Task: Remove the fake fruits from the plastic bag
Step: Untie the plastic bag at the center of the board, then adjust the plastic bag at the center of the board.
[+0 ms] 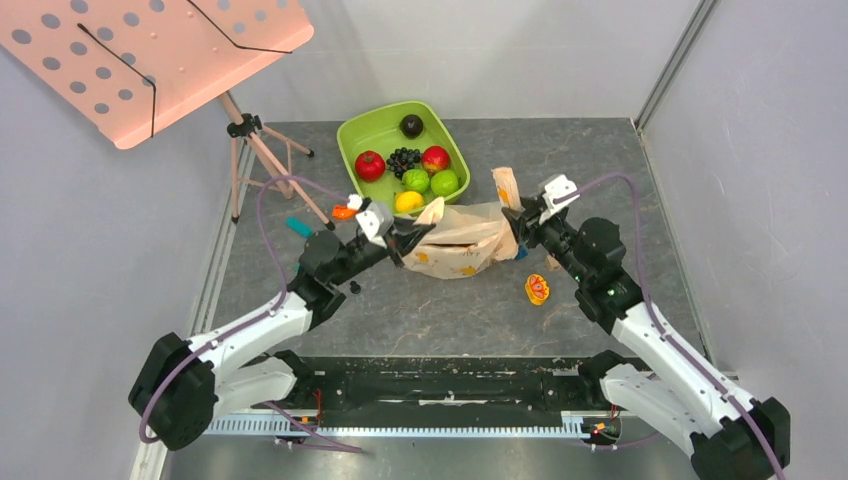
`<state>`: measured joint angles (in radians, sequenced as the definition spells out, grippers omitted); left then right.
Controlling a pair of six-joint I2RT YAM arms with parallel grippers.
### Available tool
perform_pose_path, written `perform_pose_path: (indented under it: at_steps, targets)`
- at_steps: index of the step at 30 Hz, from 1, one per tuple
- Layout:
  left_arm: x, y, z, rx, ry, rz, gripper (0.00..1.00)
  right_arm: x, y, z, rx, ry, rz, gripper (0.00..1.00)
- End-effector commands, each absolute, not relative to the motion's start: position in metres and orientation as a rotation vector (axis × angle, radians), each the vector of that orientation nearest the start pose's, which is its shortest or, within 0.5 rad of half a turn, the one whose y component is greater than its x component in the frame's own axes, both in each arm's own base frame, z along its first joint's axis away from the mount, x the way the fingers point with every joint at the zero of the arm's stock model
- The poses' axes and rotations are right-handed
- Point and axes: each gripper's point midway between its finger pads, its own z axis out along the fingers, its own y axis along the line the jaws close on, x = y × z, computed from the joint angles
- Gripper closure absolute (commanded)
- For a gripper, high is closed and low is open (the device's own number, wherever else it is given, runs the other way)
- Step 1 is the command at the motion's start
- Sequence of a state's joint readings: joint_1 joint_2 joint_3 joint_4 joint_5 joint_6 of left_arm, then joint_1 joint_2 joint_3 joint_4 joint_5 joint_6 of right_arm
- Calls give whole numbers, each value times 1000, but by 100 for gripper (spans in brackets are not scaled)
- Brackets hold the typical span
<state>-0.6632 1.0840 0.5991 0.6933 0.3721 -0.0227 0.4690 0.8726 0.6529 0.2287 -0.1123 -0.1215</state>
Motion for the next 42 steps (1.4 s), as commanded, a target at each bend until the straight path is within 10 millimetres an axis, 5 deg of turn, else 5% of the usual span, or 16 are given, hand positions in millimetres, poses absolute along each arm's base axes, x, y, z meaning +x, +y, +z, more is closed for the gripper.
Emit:
perform_pose_path:
  at_steps: [1, 9, 14, 17, 19, 20, 24, 29, 32, 42]
  targets:
    - [230, -271, 325, 628, 1008, -939, 98, 297, 158, 288, -424, 1446, 382, 49]
    - [251, -259, 315, 453, 1182, -915, 98, 280, 170, 315, -435, 1462, 503, 20]
    - [281, -249, 307, 281, 1447, -839, 98, 272, 197, 340, -556, 1451, 636, 21]
    - [291, -242, 304, 229, 1533, -776, 98, 279, 198, 360, -471, 1456, 669, 25]
    - [293, -239, 305, 212, 1552, -760, 98, 286, 193, 374, -398, 1454, 665, 17]
    - [294, -238, 305, 202, 1563, -751, 98, 294, 185, 380, -329, 1471, 629, 5]
    - [295, -239, 302, 227, 1633, -725, 98, 317, 163, 399, -159, 1568, 514, 2]
    - [297, -243, 292, 248, 1715, -709, 92, 320, 193, 424, -345, 1515, 584, 2]
    - [302, -240, 285, 166, 1755, -704, 88, 314, 212, 426, -472, 1427, 645, 2]
    - [322, -238, 258, 80, 2036, -547, 96, 331, 204, 410, -373, 1515, 605, 2]
